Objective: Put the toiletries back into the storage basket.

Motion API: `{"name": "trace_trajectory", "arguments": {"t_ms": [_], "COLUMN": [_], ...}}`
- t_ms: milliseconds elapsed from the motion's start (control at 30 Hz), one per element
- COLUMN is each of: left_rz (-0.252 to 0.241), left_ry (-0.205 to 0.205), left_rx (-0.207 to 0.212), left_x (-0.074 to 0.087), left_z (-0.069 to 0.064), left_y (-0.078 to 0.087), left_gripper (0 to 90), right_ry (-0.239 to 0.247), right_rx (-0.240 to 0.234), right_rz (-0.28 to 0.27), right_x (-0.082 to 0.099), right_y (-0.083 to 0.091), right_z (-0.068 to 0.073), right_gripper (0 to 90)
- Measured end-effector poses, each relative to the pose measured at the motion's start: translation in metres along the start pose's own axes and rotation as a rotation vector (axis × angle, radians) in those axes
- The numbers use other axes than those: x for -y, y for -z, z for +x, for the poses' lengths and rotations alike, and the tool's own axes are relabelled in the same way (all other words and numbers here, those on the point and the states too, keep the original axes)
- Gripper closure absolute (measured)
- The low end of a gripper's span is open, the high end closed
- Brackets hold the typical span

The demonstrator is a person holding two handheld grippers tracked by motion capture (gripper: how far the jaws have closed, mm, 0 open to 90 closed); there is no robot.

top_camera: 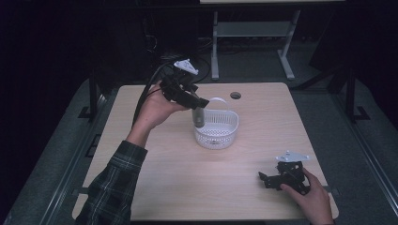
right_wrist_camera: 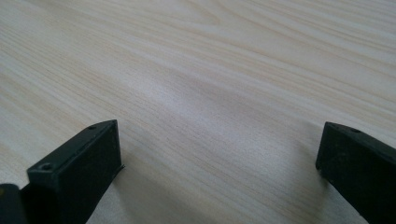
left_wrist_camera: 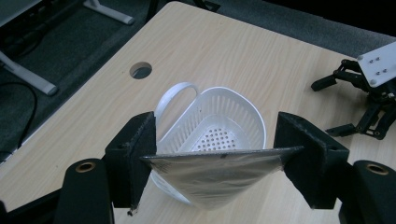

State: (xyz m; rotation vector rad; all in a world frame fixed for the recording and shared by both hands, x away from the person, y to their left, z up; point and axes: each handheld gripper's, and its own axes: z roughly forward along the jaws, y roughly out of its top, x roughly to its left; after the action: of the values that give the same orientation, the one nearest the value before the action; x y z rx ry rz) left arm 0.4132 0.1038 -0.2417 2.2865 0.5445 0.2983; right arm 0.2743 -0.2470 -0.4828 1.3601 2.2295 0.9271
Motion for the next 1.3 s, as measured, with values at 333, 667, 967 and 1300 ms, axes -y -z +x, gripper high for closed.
{"name": "trace_trajectory", "arguments": {"t_ms": [333,667,967,1300], "left_rz": [-0.001,0.018,0.027,0.036], "left_ry": [-0.008,-0.012,-0.010,-0.007], "left_rx": [-0.001,-0.007,-0.004,-0.002], "left_x": [0.000,0.005,0.010,0.017], "left_z": [0.002,0.004,0.004,0.004], "left_y": [-0.017,-0.030,-0.038,-0.049], "left_gripper": [29.5,29.5,29.5,29.5], "right_ry": [-0.001,-0.002,-0.002,0.000], "right_rx": [0.000,0.000,-0.001,-0.001], "right_rz": [0.000,0.001,0.001,0.001], "right_x": [0.000,0.000,0.000,0.000], "right_y": [0.000,0.000,0.000,0.000], "right_z": [0.000,0.000,0.000,0.000], "right_gripper": [0.0,0.0,0.0,0.0]}}
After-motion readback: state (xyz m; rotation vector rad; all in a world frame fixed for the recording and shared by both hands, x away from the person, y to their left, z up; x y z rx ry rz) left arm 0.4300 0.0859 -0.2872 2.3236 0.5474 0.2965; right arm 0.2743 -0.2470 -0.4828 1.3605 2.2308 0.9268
